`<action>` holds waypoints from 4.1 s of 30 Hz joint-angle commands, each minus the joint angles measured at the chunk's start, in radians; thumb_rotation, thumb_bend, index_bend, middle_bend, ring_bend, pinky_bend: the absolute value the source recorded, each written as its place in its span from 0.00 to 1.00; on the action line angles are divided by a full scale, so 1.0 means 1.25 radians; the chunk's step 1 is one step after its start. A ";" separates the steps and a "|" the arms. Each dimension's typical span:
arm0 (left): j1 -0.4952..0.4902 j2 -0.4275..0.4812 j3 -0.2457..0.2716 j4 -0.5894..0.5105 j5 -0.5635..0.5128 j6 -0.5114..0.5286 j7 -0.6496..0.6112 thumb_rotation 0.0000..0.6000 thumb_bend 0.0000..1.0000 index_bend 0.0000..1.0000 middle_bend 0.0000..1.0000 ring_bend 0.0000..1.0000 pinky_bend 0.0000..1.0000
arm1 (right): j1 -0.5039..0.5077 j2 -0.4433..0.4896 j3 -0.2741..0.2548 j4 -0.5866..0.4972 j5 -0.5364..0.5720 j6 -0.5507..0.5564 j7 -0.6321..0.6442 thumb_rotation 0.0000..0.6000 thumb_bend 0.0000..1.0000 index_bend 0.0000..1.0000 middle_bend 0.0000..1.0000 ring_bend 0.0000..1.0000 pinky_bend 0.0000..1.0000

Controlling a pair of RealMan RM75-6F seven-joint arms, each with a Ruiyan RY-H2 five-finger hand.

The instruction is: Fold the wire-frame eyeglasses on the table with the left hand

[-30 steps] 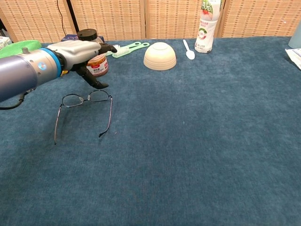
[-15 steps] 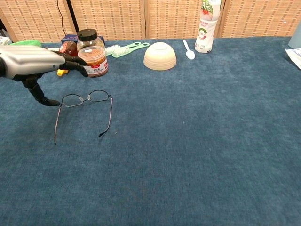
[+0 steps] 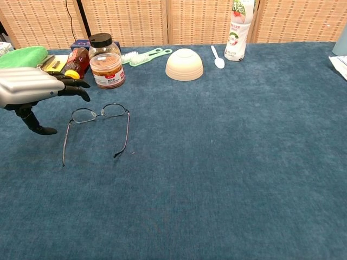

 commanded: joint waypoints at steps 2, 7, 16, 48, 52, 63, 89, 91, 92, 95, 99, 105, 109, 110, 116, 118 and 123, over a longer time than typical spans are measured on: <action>-0.004 -0.010 0.001 0.012 -0.007 -0.011 -0.004 0.93 0.25 0.16 0.00 0.00 0.00 | 0.001 0.000 0.000 -0.001 0.001 -0.002 -0.001 1.00 0.01 0.28 0.10 0.16 0.24; -0.007 -0.020 0.003 0.032 -0.013 -0.025 -0.015 0.93 0.25 0.15 0.00 0.00 0.00 | 0.000 0.000 0.001 -0.003 0.000 0.000 -0.003 1.00 0.01 0.28 0.10 0.16 0.24; -0.006 -0.038 0.007 0.051 -0.020 -0.029 -0.024 0.93 0.23 0.13 0.00 0.00 0.00 | 0.002 -0.001 0.002 -0.003 0.001 -0.002 -0.006 1.00 0.01 0.28 0.10 0.16 0.24; -0.031 -0.089 -0.003 0.080 -0.051 -0.048 -0.005 0.93 0.23 0.11 0.00 0.00 0.00 | -0.009 0.002 0.001 0.008 0.012 0.002 0.010 1.00 0.01 0.28 0.10 0.16 0.25; -0.038 -0.094 -0.003 0.083 -0.054 -0.057 -0.002 0.93 0.23 0.12 0.00 0.00 0.00 | -0.010 0.002 0.001 0.007 0.012 0.004 0.009 1.00 0.01 0.28 0.10 0.16 0.25; -0.051 -0.104 -0.004 0.088 -0.061 -0.063 0.009 0.93 0.23 0.24 0.00 0.00 0.00 | -0.012 0.004 0.000 0.005 0.013 0.004 0.009 1.00 0.01 0.28 0.10 0.16 0.25; -0.008 -0.056 0.036 0.020 0.003 -0.001 -0.027 0.93 0.23 0.38 0.00 0.00 0.00 | -0.007 0.004 0.000 0.004 0.012 -0.007 0.011 1.00 0.01 0.29 0.10 0.16 0.25; -0.006 -0.055 0.037 0.019 0.004 0.001 -0.028 0.93 0.23 0.38 0.00 0.00 0.00 | -0.008 0.005 0.000 0.003 0.012 -0.006 0.011 1.00 0.01 0.29 0.10 0.16 0.25; -0.005 -0.055 0.037 0.020 0.004 0.002 -0.029 0.93 0.23 0.38 0.00 0.00 0.00 | -0.008 0.005 0.000 0.003 0.012 -0.005 0.011 1.00 0.01 0.29 0.10 0.16 0.25; -0.002 -0.054 0.037 0.019 0.005 0.004 -0.032 0.93 0.23 0.39 0.00 0.00 0.00 | -0.009 0.005 -0.001 0.002 0.011 -0.004 0.011 1.00 0.01 0.29 0.10 0.16 0.25; 0.003 -0.052 0.041 0.014 0.009 0.007 -0.032 0.93 0.23 0.40 0.00 0.00 0.00 | -0.011 0.006 -0.002 0.001 0.011 -0.002 0.011 1.00 0.01 0.29 0.10 0.16 0.25; 0.011 -0.047 0.049 -0.002 0.027 0.019 -0.031 0.94 0.23 0.42 0.00 0.00 0.00 | -0.013 0.006 -0.002 0.002 0.011 -0.001 0.013 1.00 0.01 0.29 0.10 0.16 0.25; 0.017 -0.043 0.053 -0.014 0.041 0.031 -0.030 0.96 0.23 0.44 0.00 0.00 0.00 | -0.013 0.006 -0.003 0.004 0.008 0.000 0.017 1.00 0.01 0.29 0.10 0.16 0.25; 0.019 -0.041 0.053 -0.019 0.045 0.035 -0.030 0.96 0.23 0.45 0.00 0.00 0.00 | -0.013 0.006 -0.003 0.004 0.008 0.000 0.019 1.00 0.01 0.29 0.10 0.16 0.25; 0.026 -0.036 0.055 -0.033 0.058 0.051 -0.019 0.98 0.24 0.46 0.00 0.00 0.00 | -0.015 0.007 -0.003 0.005 0.006 0.003 0.024 1.00 0.01 0.29 0.10 0.16 0.25; 0.026 -0.034 0.055 -0.037 0.056 0.050 -0.012 0.98 0.24 0.44 0.00 0.00 0.00 | -0.016 0.007 -0.004 0.005 0.006 0.004 0.025 1.00 0.01 0.29 0.10 0.16 0.25; 0.030 -0.032 0.050 -0.042 0.050 0.056 -0.004 0.98 0.24 0.34 0.00 0.00 0.00 | -0.017 0.007 -0.004 0.005 0.005 0.005 0.027 1.00 0.01 0.30 0.10 0.16 0.25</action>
